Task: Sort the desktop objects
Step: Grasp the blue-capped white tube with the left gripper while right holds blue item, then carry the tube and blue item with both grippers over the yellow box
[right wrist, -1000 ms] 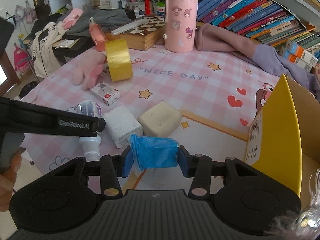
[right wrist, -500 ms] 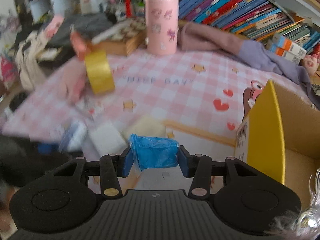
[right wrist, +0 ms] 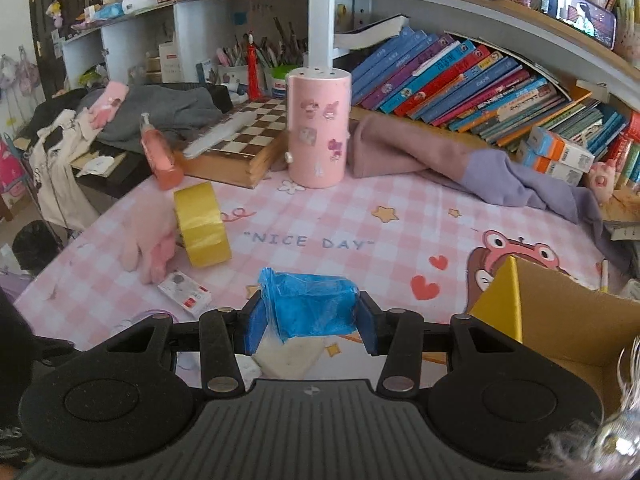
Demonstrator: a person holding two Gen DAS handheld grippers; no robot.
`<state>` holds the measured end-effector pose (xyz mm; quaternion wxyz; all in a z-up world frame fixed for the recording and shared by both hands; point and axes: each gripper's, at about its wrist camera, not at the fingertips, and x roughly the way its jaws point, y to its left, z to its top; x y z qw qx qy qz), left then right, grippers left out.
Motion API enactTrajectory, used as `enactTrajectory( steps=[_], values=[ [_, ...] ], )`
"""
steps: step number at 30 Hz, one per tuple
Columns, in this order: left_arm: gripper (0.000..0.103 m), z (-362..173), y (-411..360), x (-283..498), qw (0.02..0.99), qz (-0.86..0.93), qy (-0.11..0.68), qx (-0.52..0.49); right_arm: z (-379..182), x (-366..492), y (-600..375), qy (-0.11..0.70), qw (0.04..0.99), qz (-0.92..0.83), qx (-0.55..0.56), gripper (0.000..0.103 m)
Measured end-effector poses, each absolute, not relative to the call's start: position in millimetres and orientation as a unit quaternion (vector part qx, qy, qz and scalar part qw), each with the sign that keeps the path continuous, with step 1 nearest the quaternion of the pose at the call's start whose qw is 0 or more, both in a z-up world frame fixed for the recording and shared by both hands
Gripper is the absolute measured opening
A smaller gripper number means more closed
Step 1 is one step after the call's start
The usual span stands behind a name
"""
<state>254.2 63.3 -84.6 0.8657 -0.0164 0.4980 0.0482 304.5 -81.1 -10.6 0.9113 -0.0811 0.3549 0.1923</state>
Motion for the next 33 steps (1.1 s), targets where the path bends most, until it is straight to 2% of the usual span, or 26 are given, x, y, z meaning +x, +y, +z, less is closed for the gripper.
enactTrajectory(
  steps=[10,16,33],
  values=[
    [0.031,-85,67,248,0.873,0.033,0.487,-0.017,-43,289,-87,0.401,0.891,0.196,-0.078,0.043],
    [0.031,-72,74,231,0.882,0.020,0.470,-0.025,-33,272,-92,0.393,0.899,0.181,-0.067,0.043],
    [0.031,-17,109,162,0.911,0.003,0.389,-0.140,-19,207,-87,0.333,0.925,0.184,-0.012,0.042]
  ],
)
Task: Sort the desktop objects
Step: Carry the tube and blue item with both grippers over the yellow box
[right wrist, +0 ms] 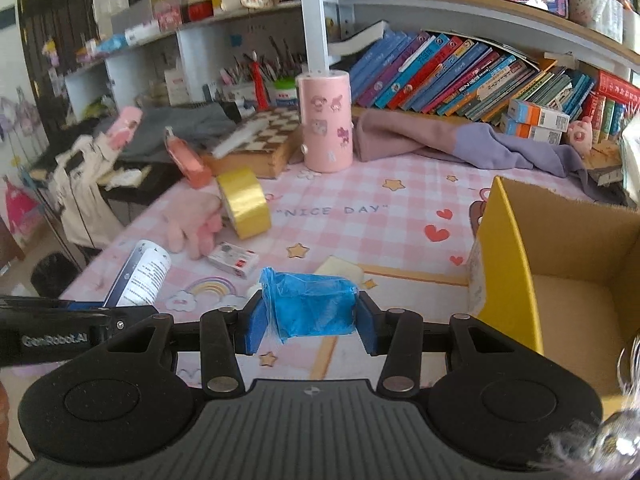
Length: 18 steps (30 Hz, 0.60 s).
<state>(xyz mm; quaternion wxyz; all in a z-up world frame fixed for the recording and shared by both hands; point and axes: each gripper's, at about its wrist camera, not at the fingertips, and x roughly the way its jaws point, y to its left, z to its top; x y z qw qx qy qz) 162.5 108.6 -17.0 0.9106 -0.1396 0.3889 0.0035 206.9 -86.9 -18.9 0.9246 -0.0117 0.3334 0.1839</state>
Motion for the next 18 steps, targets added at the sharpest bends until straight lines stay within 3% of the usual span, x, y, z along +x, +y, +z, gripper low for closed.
enactTrajectory(
  steps=[18],
  values=[
    [0.031,1,122,81,0.910,-0.048,0.374,-0.172,-7,105,-99,0.328,0.935,0.134,0.021,0.042]
  ],
)
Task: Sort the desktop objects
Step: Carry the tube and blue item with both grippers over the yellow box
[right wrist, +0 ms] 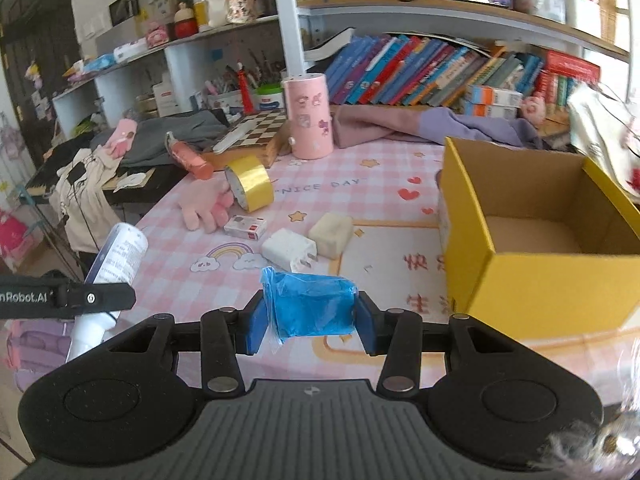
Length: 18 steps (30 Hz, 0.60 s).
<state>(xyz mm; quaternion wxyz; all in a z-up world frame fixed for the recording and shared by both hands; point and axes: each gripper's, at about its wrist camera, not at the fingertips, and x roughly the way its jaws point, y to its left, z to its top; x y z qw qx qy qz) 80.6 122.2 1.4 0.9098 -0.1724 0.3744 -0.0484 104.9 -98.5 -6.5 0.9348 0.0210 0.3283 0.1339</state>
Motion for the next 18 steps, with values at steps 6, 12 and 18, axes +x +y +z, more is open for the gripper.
enactTrajectory(
  steps=[6,12,18],
  values=[
    [0.031,-4,109,64,0.903,-0.086,0.385,-0.171,-10,72,-110,0.332,0.938,0.096,0.034,0.042],
    [0.031,-10,91,55,0.892,-0.127,0.404,-0.158,-17,50,-123,0.349,0.934,0.059,0.046,0.042],
    [0.031,-10,71,53,0.885,-0.167,0.411,-0.144,-18,36,-139,0.356,0.933,0.025,0.056,0.042]
  ],
)
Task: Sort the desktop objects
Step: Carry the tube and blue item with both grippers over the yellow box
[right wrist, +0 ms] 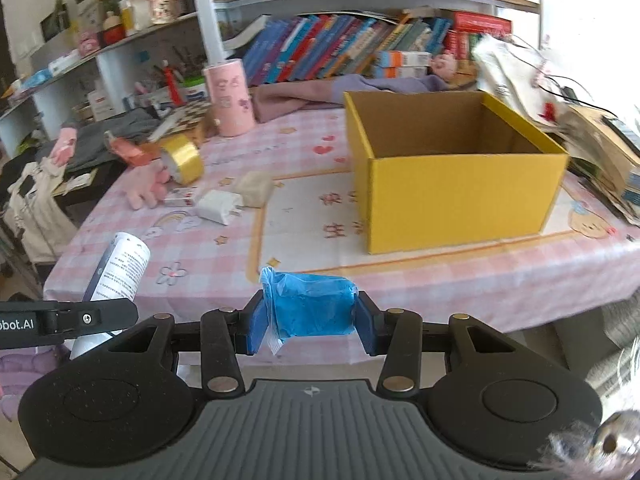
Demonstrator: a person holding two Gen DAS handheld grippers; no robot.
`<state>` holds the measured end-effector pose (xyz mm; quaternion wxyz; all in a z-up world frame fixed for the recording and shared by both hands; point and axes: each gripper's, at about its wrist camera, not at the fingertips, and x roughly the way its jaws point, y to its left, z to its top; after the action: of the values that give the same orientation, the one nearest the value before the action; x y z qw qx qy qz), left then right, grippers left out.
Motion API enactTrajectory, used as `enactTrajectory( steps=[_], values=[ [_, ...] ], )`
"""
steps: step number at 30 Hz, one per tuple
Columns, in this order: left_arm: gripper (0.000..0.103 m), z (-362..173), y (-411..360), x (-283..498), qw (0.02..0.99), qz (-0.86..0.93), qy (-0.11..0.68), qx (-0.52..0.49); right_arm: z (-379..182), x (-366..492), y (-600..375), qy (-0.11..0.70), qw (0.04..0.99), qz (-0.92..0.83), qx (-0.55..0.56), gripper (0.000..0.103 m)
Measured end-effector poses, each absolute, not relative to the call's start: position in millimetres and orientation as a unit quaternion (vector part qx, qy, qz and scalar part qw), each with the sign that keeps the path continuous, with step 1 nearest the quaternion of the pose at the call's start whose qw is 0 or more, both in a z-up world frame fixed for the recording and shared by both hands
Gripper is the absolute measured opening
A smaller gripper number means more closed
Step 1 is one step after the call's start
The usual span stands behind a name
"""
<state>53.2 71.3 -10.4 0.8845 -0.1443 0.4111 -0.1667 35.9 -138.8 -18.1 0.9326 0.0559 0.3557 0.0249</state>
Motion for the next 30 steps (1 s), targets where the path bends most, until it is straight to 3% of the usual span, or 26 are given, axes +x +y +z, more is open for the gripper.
enactTrajectory(
  steps=[30],
  values=[
    [0.031,-9,-9,70,0.857,-0.284,0.420,-0.088,-18,10,-203,0.363,0.925,-0.078,0.086,0.042]
  ],
)
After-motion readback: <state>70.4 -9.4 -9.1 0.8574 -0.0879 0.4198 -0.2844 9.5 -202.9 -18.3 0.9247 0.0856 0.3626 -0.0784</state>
